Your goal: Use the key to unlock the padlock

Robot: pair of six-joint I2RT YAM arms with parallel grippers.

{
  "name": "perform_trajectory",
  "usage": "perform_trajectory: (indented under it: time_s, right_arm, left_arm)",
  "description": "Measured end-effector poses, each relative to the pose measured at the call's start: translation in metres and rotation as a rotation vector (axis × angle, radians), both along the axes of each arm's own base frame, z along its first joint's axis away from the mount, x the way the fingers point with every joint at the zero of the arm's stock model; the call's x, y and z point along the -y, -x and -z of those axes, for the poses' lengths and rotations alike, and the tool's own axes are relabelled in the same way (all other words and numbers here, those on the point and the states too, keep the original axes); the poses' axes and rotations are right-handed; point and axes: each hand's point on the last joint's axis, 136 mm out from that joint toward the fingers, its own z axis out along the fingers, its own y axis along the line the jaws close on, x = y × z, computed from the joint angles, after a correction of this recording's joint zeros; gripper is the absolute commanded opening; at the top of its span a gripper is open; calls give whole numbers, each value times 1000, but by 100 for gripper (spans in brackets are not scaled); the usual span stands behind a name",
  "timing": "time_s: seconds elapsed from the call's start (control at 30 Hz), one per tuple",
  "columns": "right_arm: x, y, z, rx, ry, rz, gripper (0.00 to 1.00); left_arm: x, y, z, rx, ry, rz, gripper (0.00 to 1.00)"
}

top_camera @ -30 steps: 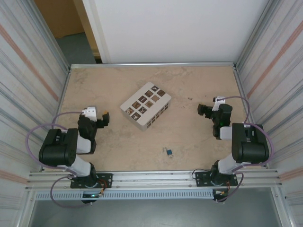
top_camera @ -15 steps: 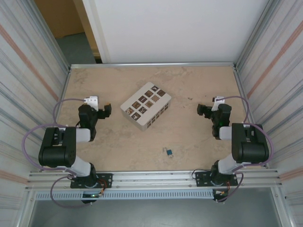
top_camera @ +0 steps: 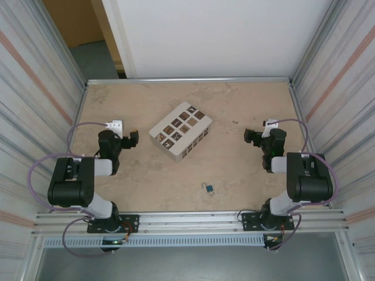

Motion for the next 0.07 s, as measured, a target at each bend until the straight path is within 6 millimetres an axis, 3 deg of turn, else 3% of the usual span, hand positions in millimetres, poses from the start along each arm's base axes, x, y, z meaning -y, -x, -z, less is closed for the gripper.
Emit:
perform_trajectory:
  time_s: [0.07]
  right_arm:
    - [0,0,0,-1,1,2,99]
  left_arm:
    - [0,0,0,0,0,0,99]
